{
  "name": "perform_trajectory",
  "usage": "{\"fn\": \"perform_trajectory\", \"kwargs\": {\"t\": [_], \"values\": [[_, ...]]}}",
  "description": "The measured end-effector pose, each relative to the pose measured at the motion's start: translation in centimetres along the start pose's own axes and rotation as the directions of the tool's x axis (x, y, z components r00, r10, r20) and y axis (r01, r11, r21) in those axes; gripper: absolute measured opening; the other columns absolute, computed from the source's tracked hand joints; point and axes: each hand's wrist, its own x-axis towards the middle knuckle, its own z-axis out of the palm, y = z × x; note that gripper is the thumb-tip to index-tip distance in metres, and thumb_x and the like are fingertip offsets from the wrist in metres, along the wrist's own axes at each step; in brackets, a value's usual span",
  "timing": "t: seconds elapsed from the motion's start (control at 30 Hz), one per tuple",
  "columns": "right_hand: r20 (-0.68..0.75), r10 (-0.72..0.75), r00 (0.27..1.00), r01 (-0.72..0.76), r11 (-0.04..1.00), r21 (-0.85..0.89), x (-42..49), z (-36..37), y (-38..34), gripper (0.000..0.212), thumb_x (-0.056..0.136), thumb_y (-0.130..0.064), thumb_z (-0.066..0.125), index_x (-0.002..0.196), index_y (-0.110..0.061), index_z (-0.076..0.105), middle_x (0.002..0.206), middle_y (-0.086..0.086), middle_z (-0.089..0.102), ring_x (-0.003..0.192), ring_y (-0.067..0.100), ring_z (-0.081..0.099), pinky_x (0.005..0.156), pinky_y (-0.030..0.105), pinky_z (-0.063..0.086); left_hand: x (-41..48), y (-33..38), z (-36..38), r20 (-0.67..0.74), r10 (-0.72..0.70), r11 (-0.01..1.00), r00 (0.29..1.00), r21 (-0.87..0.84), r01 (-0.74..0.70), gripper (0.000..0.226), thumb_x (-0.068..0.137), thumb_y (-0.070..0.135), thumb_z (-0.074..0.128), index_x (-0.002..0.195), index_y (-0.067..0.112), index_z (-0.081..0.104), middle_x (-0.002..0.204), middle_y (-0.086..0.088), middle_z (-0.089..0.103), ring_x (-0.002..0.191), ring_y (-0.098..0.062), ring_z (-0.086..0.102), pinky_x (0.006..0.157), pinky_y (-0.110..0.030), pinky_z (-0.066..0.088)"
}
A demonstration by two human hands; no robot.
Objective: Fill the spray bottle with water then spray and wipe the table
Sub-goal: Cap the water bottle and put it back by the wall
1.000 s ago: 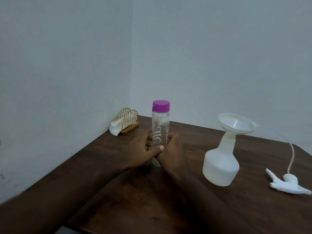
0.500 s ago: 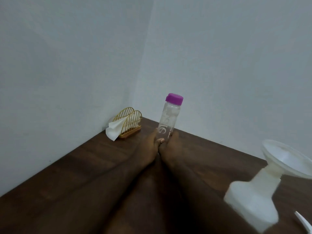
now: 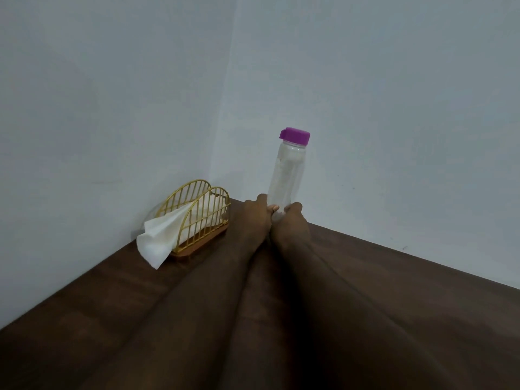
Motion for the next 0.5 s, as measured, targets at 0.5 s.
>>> {"fn": "perform_trajectory", "kwargs": {"t": [0.5], "values": [[-0.038,-0.014,0.999,0.012,0.998,-0.068,4.7,1.4,0.6,0.036,0.098,-0.031,0.049,0.119,-0.003,0.050,0.122,0.016,0.062,0.116,0.034,0.057,0.093,0.040,0.048,4.7,-0.7,2.0,0.067,0.033,0.988,0.997,0.147,-0.043,0.045,0.100,0.040,0.044,0.133,0.009,0.042,0.120,-0.018,0.061,0.107,-0.035,0.059,0.088,-0.043,0.049]]}}
